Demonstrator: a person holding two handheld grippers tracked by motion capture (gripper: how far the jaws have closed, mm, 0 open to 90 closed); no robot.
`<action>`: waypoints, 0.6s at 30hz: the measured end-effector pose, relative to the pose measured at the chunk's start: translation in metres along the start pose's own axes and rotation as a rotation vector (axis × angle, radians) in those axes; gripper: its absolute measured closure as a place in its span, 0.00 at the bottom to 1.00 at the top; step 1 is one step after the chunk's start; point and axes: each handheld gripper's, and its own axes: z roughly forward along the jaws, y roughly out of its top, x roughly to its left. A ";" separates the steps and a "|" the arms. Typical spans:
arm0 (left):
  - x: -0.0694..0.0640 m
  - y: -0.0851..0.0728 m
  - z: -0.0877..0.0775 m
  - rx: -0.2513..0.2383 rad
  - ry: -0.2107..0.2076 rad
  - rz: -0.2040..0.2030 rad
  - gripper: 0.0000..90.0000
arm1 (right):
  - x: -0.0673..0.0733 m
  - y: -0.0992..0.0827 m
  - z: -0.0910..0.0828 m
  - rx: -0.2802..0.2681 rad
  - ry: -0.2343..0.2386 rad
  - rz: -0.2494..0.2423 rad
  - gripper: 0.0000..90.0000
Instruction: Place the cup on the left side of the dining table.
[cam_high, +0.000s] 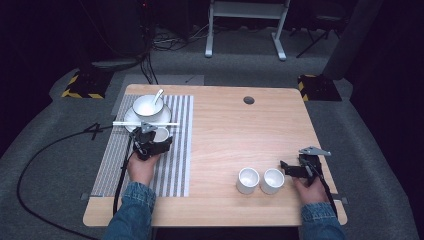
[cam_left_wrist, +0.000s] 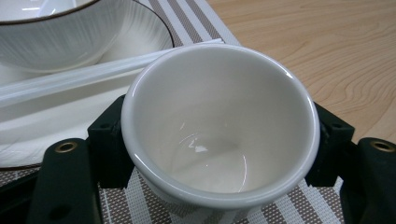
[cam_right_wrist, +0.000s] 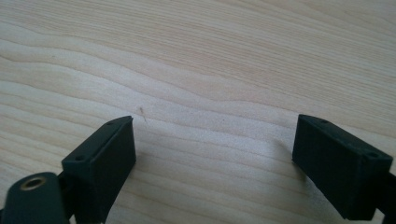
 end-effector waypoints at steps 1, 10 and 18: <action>0.000 -0.001 0.001 0.005 0.000 -0.003 0.30 | 0.000 0.000 0.000 0.000 0.000 0.000 0.15; -0.001 -0.005 0.013 0.038 0.022 0.007 0.30 | 0.000 0.000 0.000 0.000 0.000 0.000 0.15; -0.001 -0.009 0.014 0.021 0.025 0.040 0.30 | 0.000 0.000 0.000 0.001 -0.001 0.001 0.15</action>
